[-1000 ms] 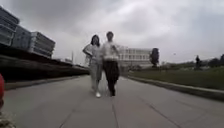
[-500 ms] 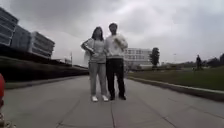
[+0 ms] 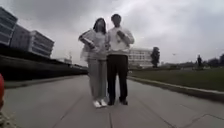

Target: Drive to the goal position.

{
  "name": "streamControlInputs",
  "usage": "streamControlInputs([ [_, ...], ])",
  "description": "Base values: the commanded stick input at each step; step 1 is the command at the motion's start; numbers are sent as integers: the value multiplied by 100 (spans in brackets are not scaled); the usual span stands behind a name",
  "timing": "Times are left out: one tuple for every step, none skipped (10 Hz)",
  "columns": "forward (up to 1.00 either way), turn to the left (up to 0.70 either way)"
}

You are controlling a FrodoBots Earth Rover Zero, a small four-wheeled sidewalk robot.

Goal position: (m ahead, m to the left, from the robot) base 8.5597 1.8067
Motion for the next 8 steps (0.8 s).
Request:
streamControlInputs([
  [70, 0],
  [70, 0],
  [70, 0],
  [70, 0],
  [70, 0],
  [70, 0],
  [70, 0],
  [70, 0],
])
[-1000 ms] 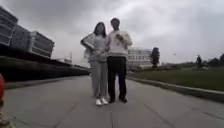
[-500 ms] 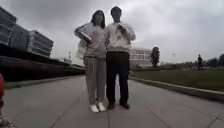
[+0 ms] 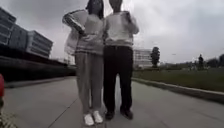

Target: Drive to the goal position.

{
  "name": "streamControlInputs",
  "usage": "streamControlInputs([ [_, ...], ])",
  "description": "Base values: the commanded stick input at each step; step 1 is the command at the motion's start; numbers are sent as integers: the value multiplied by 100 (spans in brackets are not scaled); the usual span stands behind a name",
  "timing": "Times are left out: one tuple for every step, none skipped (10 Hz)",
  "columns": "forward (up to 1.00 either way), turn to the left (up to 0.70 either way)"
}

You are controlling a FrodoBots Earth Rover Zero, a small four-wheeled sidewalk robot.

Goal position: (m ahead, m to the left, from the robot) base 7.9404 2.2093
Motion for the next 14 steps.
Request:
streamControlInputs([
  [70, 0],
  [70, 0],
  [70, 0],
  [70, 0],
  [70, 0],
  [70, 0],
  [70, 0],
  [12, 0],
  [0, 0],
  [0, 0],
  [0, 0],
  [0, 0],
  [0, 0],
  [0, 0],
])
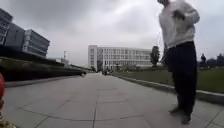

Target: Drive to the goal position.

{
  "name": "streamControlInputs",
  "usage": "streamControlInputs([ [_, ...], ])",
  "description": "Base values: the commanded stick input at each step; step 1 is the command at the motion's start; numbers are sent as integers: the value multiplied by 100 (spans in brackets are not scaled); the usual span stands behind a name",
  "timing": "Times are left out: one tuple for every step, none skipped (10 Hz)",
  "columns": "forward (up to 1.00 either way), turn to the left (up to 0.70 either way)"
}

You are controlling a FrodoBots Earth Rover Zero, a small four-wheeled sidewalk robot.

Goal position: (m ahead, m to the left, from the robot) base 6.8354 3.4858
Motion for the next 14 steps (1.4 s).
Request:
streamControlInputs([
  [0, 0],
  [0, 0],
  [0, 0],
  [31, 0],
  [66, 0],
  [70, 0],
  [70, 0],
  [70, 0],
  [70, 0],
  [70, 0],
  [70, 0],
  [70, 0],
  [70, 0],
  [70, 0],
])
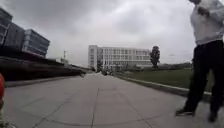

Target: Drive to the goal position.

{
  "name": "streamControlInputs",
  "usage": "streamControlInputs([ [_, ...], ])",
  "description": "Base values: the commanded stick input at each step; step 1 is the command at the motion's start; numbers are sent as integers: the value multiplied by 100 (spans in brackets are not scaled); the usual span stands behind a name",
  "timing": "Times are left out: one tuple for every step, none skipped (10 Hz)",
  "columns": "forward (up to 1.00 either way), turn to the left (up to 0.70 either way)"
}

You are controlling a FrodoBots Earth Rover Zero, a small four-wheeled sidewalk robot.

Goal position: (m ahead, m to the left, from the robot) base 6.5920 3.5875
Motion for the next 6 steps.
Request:
streamControlInputs([
  [70, 0],
  [70, 0],
  [70, 0],
  [70, 0],
  [70, 0],
  [70, 0],
])
